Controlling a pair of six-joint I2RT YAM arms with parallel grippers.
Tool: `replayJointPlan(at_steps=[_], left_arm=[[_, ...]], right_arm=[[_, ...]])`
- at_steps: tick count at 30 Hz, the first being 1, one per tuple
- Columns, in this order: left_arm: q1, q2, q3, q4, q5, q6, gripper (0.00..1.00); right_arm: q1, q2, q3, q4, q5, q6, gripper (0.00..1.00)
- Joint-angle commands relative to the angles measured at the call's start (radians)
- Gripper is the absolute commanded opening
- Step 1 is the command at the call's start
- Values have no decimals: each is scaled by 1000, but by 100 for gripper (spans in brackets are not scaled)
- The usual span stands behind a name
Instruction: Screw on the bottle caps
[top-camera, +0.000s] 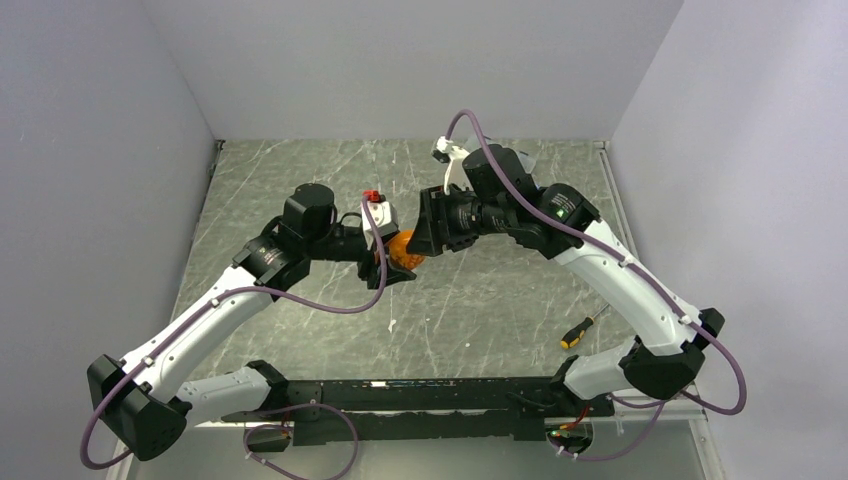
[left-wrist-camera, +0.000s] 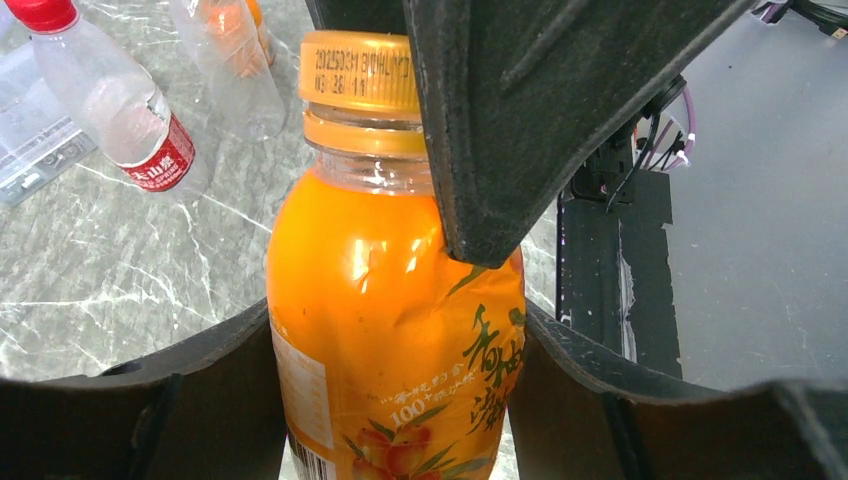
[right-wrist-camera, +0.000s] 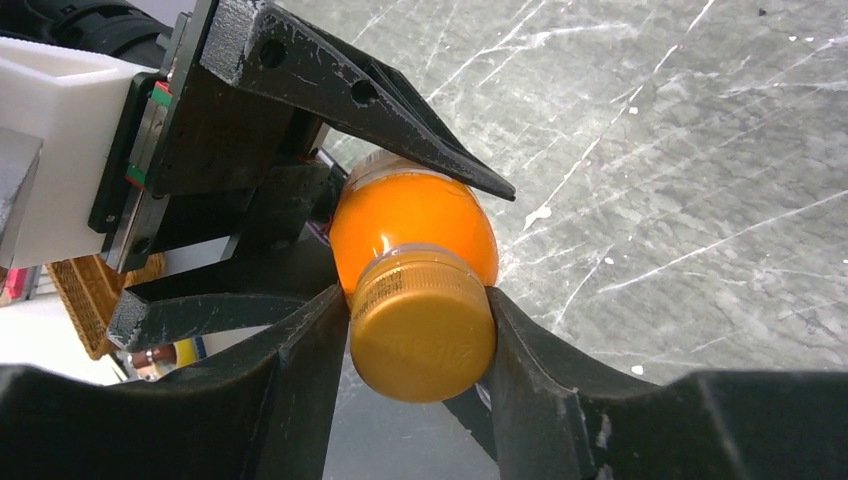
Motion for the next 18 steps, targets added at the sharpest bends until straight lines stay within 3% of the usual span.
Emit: replayJointPlan(at_steps=[1,6,10,18], left_arm=[[4,-11,-3,77,-10,10,0],[3,-18,-12,80,-7,6,0],[4,-15,-8,78,3,3,0],[3,-16,-15,79,11,-5,0]], right_arm=[[10,-36,37,22,24,40,56],[2,-73,21,57,36,56,56],[0,-88,5,81,28,57,52],[0,-97,-27,101,56,54,20]])
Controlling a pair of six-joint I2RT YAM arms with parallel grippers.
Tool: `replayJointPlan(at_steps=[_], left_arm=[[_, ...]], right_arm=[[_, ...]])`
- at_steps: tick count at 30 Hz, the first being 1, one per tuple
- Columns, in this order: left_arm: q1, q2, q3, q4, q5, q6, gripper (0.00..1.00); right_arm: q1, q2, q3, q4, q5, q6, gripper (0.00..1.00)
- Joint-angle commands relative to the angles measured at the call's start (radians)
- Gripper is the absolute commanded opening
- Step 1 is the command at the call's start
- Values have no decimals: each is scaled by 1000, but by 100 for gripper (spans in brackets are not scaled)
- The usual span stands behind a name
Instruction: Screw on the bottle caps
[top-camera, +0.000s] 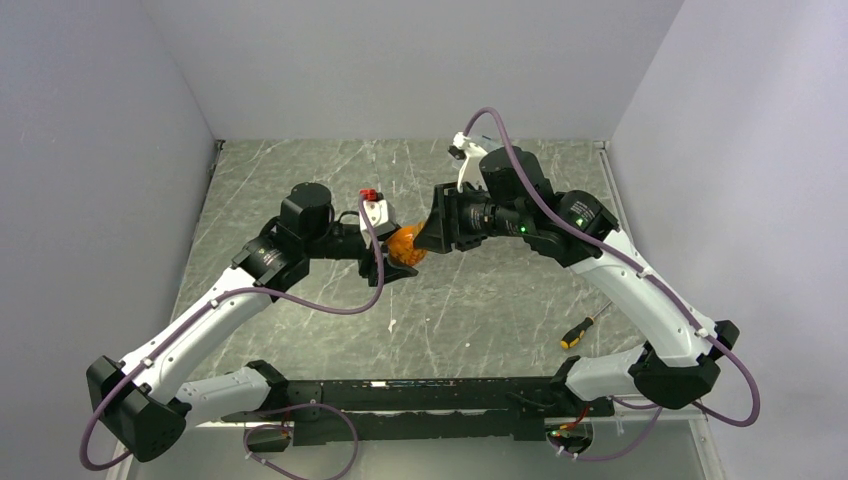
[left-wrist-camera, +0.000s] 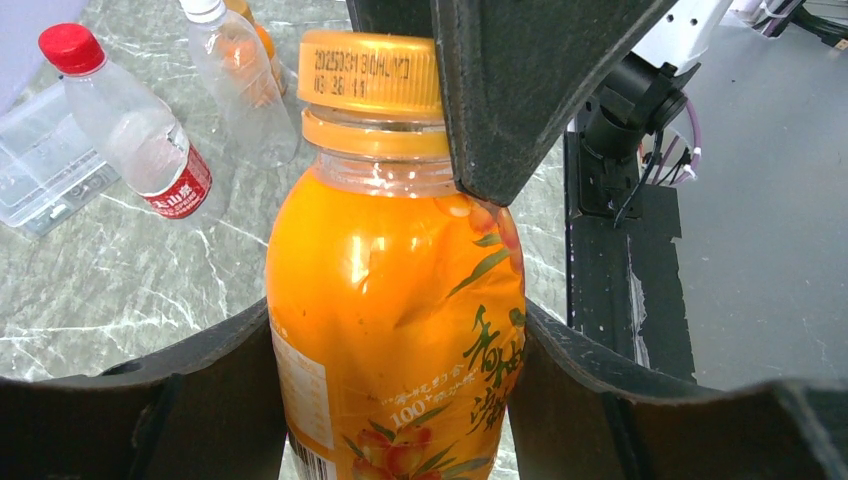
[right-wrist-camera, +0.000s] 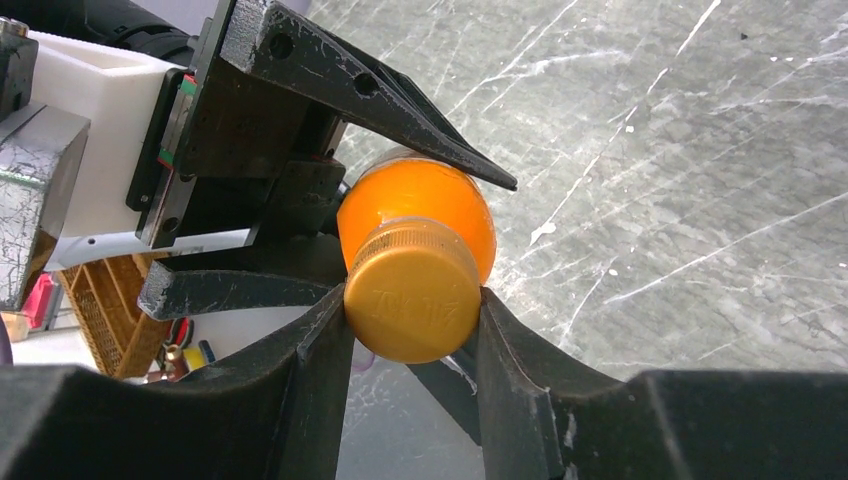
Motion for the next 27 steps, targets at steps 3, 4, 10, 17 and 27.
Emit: replayJointPlan(at_steps=[3,4,10,17,27], left_arm=[[4,-10,-8,18,-15,-14,2],[4,-9,-10,20,-28,-24,8],[3,-6,-20,28,-144,-85,89],[5,-5,-23,16,-383,-126,99],[6,-8,23,-69,-701,-169,99]], right_arm=[[4,-34,-13,64,61,5,12],[4,-35,-19,59,78,3,10],[4,-37,-71,58,164,-18,7],[4,-24,-137,55,323,-45,7],[-3,42,-370,177,592,-56,7]])
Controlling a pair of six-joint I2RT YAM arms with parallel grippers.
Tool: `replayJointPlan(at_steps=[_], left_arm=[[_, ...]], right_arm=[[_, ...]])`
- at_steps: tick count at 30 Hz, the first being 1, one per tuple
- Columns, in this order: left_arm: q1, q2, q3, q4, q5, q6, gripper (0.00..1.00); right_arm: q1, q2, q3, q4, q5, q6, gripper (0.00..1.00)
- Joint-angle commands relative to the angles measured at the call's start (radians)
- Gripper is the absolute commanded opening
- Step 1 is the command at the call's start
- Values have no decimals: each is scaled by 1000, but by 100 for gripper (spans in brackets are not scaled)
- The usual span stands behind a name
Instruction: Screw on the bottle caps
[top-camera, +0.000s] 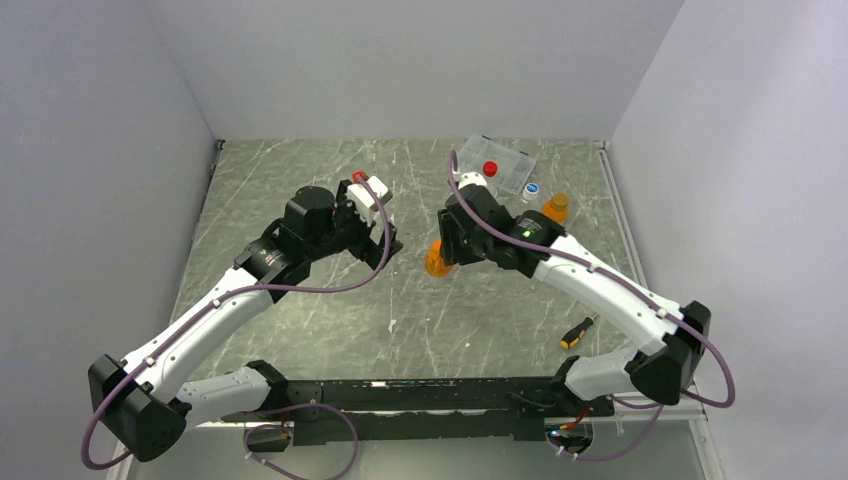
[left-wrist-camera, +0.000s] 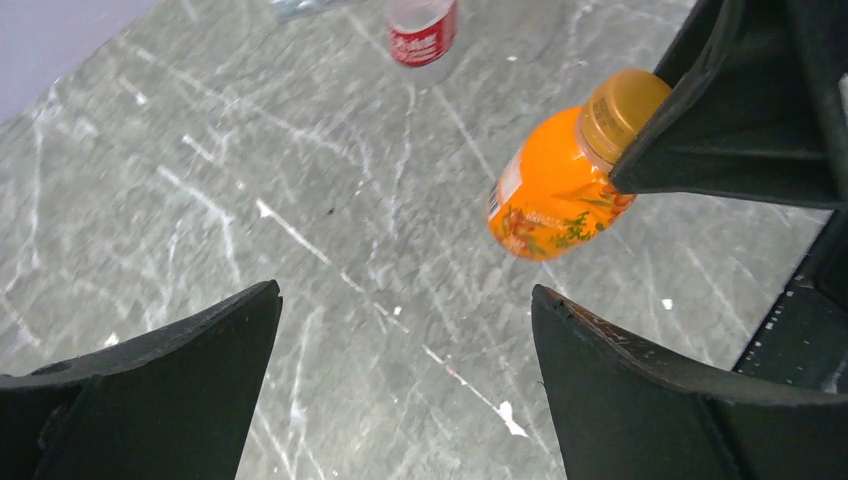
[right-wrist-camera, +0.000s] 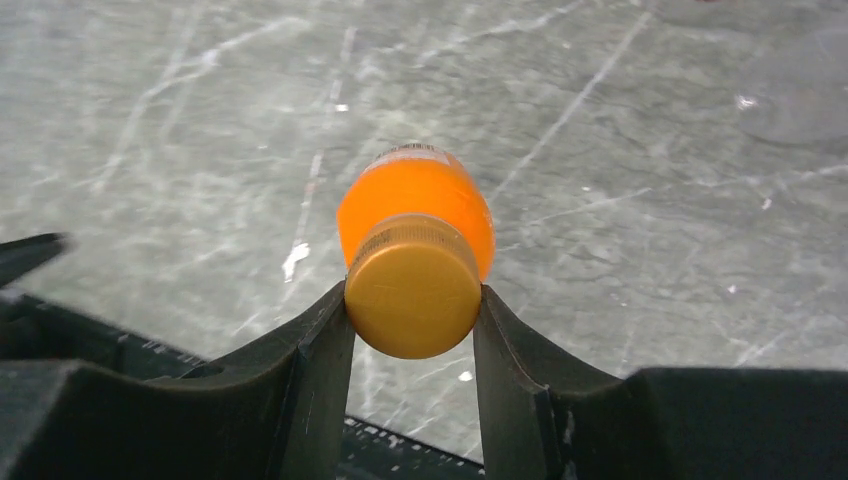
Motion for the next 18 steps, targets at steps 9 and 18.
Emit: replayJointPlan(at_steps=[9,18], left_arm=[[12,-2,77,-75,-216,-106,99],[28,16,110,-118,-220,-129,99]], right_arm=[[-125,101,-210,308,142,-53,7],[-183,182,-204,330,127,-92,13]])
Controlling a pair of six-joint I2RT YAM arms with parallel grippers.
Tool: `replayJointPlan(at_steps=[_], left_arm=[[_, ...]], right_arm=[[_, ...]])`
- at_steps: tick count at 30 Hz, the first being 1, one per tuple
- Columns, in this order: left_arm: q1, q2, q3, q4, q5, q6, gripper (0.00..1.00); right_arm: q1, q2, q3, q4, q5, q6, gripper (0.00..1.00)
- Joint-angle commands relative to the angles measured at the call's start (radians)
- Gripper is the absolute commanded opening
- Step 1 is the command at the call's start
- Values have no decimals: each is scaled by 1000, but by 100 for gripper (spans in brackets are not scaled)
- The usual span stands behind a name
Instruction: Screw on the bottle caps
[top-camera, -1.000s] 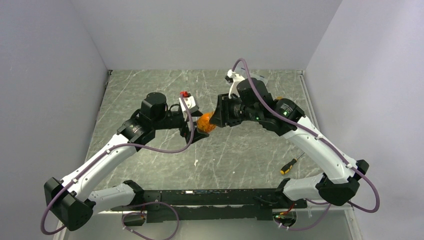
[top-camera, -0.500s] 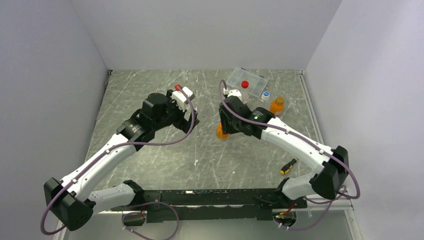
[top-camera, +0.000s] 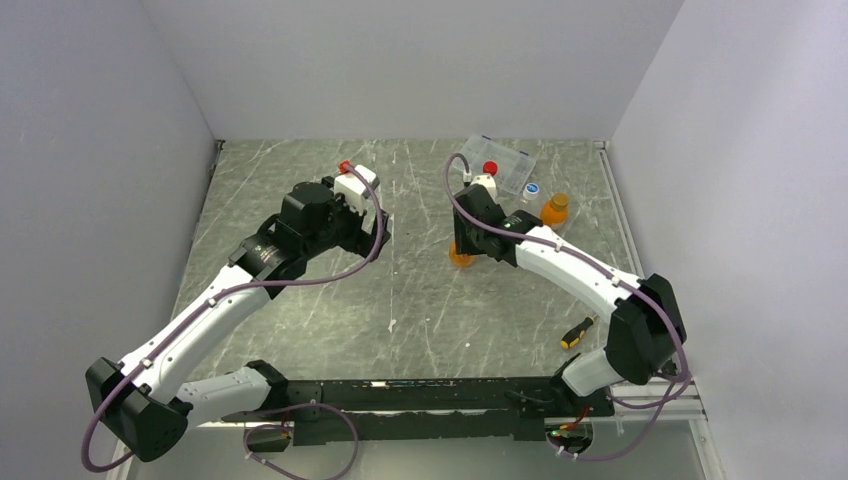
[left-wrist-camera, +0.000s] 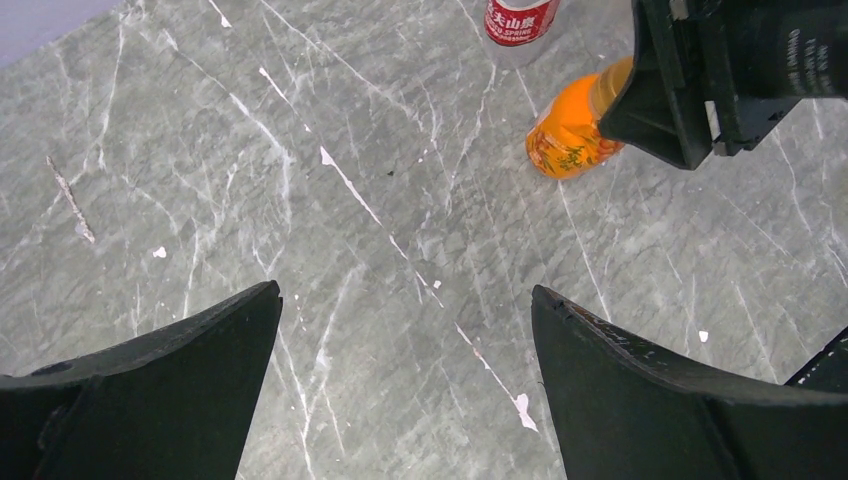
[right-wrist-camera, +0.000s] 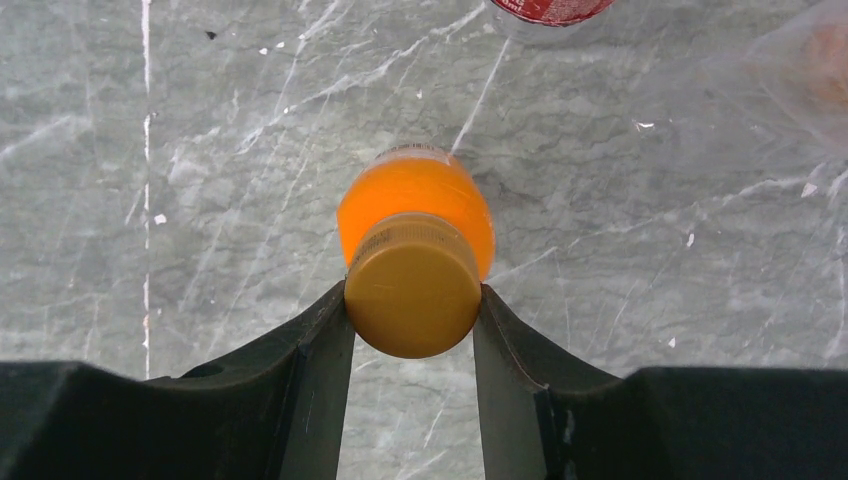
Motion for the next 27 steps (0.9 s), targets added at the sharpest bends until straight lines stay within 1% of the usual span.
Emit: replayJointPlan(at_steps=[1,8,13,19,23,27], left_arm=[[8,12,61,-14,-22,-33,100],[8,3,53,-16,-23,-36,99],[8,6,57,-27,-23,-29,99],[8,8,59,-28,-22,-24,99],[8,11,60,-31,-23,-27,99],[8,10,63,-34,-22,-31,99]], right_arm=[[-4,39,19,52,16,-34,13],[-7,79,14,53,1,-27,20],[-7,97,21,38,-1,-22,30],[-7,105,34,20,-6,-21,48],[-7,95,53,5,-18,-20,64],[-8,78,82,-18,-32,-14,75]])
